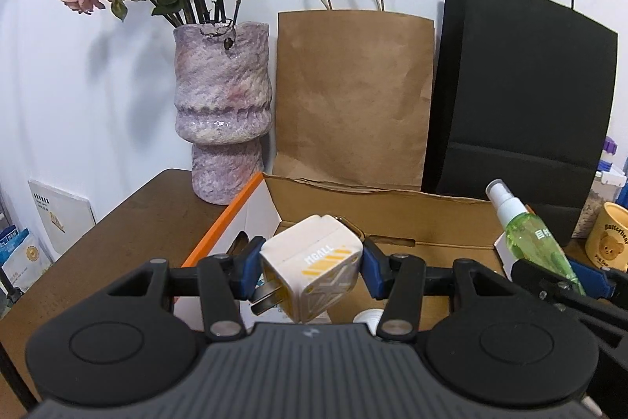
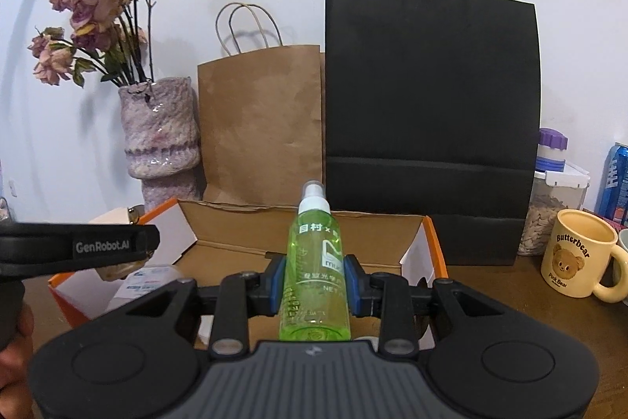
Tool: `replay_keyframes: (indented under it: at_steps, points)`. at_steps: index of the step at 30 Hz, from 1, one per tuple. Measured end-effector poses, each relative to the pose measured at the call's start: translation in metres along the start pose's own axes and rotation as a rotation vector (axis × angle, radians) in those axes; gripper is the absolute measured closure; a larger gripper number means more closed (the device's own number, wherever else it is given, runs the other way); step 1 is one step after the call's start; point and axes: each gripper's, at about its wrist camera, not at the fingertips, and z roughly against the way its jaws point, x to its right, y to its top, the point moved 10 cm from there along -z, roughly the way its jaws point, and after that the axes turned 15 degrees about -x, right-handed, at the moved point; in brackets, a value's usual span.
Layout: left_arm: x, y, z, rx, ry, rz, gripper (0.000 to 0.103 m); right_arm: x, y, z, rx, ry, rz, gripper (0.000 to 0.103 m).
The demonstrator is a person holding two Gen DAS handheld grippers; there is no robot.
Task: Organize rigid objects
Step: 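Carry the plug adapter and spray bottle into the red box and release both, then withdraw both grippers from the box toward the remaining items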
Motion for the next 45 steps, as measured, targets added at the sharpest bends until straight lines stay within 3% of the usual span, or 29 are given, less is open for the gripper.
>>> replay_keyframes:
  at_steps: [13,14,15,16,18,20,23,45]
  points:
    - [-0.004,0.007,-0.024,-0.012,0.053,-0.020,0.050,0.007,0.002,-0.027,-0.044,0.009,0.011,0.073]
    - [-0.005,0.006,-0.025,-0.012,0.058,-0.022,0.047,0.008,-0.001,-0.030,-0.063,0.012,0.012,0.072]
    - [-0.007,0.007,-0.024,-0.005,0.068,-0.023,0.030,0.009,-0.004,-0.033,-0.082,0.015,0.011,0.072]
    - [-0.009,0.008,-0.023,0.006,0.082,-0.021,0.011,0.010,-0.006,-0.034,-0.086,0.013,0.010,0.068]
    - [-0.013,0.012,-0.017,0.044,0.104,-0.013,0.001,0.013,-0.007,-0.032,-0.077,-0.004,0.005,0.027]
    - [-0.016,0.015,-0.013,0.059,0.100,-0.004,0.000,0.014,-0.004,-0.027,-0.053,-0.010,0.006,0.008]
    - [-0.020,0.016,-0.015,0.053,0.100,0.013,0.000,0.013,-0.002,-0.023,-0.039,-0.002,0.013,0.000]
    - [-0.029,0.012,-0.002,0.051,0.104,0.017,0.000,0.008,-0.006,-0.010,-0.058,-0.049,0.050,0.000]
